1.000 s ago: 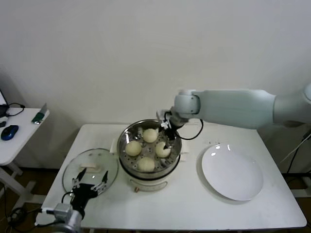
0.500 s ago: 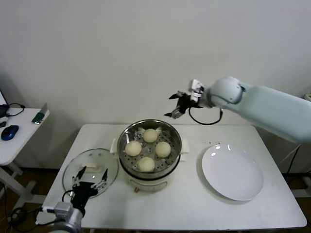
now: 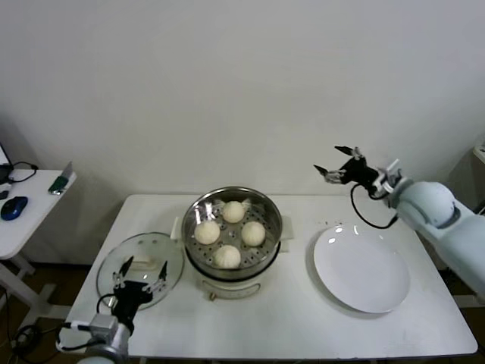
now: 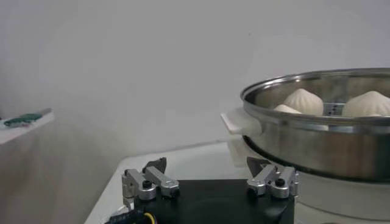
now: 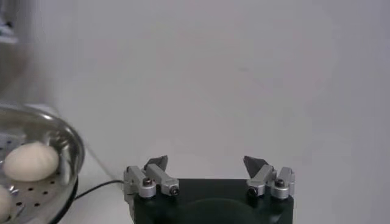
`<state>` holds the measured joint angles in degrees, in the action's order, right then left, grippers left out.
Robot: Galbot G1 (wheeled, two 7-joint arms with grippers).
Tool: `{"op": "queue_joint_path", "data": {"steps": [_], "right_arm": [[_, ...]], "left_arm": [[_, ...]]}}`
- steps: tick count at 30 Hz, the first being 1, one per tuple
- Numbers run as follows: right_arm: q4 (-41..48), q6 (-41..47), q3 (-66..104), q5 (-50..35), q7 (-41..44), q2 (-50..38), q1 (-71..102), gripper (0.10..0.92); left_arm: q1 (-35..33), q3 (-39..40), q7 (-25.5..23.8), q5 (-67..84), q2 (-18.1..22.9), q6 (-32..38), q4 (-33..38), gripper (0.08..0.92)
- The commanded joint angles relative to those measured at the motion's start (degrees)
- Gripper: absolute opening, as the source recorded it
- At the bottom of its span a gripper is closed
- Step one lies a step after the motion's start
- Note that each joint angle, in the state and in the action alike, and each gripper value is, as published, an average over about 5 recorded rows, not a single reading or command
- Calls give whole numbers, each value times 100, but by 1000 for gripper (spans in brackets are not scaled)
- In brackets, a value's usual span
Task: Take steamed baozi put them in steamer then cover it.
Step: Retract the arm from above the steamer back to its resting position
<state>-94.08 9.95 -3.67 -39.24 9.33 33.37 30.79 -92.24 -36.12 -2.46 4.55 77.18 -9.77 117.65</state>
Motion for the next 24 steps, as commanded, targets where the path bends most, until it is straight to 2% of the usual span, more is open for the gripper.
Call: {"op": "queue_joint_path", "data": {"steps": [1, 7, 15, 20, 24], "right_arm": [[-506, -1953, 4897, 1087, -146, 1998, 5986, 823], [-557, -2921, 4768, 1245, -114, 2807, 6296, 823], [-537, -3732, 4379, 1147, -123, 3421, 6485, 823], [-518, -3861, 4222, 1120, -141, 3615, 6487, 823], [-463, -3887, 4145, 1118, -199, 3666, 6443, 823]], "left_arm": [[-18, 20, 56, -264, 0, 184, -62, 823], [-103, -6, 110, -319, -33, 323, -134, 823], [-235, -97, 276, -735, -103, 598, -106, 823], [-299, -291, 677, -2408, -370, 1198, -182, 823], [-311, -405, 1405, -4395, -623, 1493, -472, 823]]}}
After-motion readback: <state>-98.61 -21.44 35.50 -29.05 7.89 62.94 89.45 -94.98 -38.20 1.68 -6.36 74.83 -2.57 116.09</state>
